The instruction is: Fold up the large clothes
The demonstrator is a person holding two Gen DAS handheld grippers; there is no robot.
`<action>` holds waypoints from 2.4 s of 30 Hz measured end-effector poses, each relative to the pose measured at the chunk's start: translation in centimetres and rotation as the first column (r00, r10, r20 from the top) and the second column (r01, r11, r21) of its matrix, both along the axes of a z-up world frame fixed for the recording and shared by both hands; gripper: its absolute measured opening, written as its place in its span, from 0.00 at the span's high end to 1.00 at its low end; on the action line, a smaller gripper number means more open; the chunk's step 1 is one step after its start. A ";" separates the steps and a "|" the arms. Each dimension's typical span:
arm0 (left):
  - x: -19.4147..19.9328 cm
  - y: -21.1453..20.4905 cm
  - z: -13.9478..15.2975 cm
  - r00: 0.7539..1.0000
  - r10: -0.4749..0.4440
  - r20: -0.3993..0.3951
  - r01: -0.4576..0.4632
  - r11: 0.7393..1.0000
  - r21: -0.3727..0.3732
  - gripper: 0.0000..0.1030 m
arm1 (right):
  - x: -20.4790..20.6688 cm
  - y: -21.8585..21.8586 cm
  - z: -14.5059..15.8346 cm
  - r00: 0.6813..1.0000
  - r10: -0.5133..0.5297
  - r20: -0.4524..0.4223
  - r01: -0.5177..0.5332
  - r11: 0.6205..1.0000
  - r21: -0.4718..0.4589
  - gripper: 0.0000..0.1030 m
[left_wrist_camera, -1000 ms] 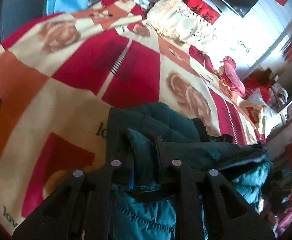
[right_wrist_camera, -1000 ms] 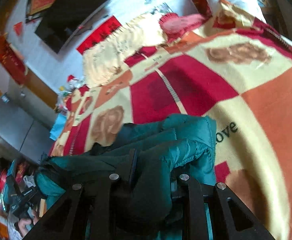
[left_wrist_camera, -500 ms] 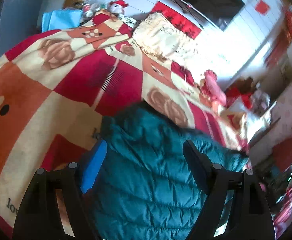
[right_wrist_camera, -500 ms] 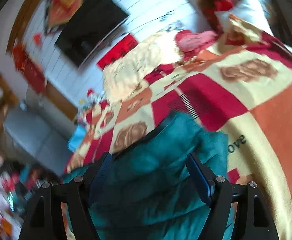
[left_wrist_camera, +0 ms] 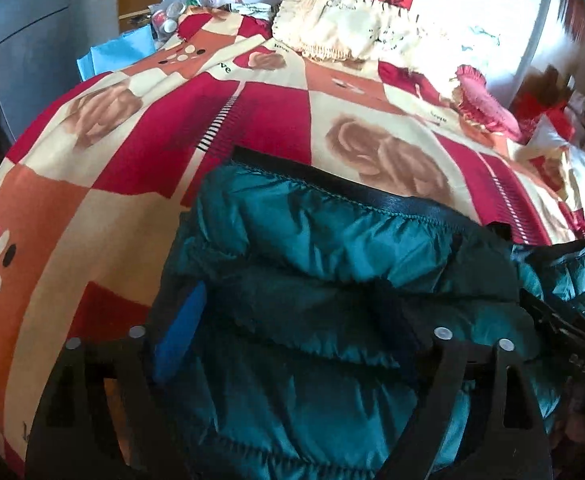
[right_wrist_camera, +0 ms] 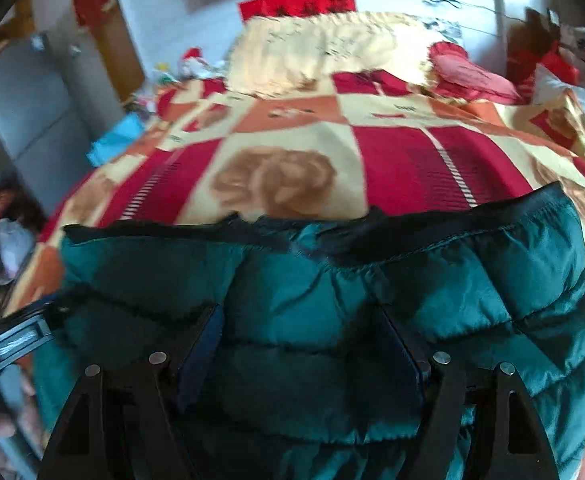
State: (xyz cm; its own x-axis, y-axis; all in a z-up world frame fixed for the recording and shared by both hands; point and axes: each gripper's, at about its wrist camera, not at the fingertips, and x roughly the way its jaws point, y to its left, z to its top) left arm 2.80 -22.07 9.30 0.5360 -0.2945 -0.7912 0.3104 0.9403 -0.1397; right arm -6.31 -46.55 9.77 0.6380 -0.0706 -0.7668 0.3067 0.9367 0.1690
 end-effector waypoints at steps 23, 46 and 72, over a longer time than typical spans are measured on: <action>2.4 -1.4 -1.1 0.999 -0.031 -0.024 0.032 0.998 0.049 0.04 | -3.9 -10.6 -0.5 0.962 -0.256 -0.099 0.242 0.961 -0.130 0.26; 1.6 1.2 0.8 0.999 0.032 0.035 -0.034 0.998 0.051 0.01 | -7.5 1.6 3.4 0.998 -0.003 0.068 0.000 0.999 0.042 0.23; -7.1 4.3 3.2 0.993 -0.032 0.113 0.039 0.997 -0.060 0.01 | -13.8 1.9 -0.2 0.994 -0.112 -0.014 0.111 0.992 -0.059 0.19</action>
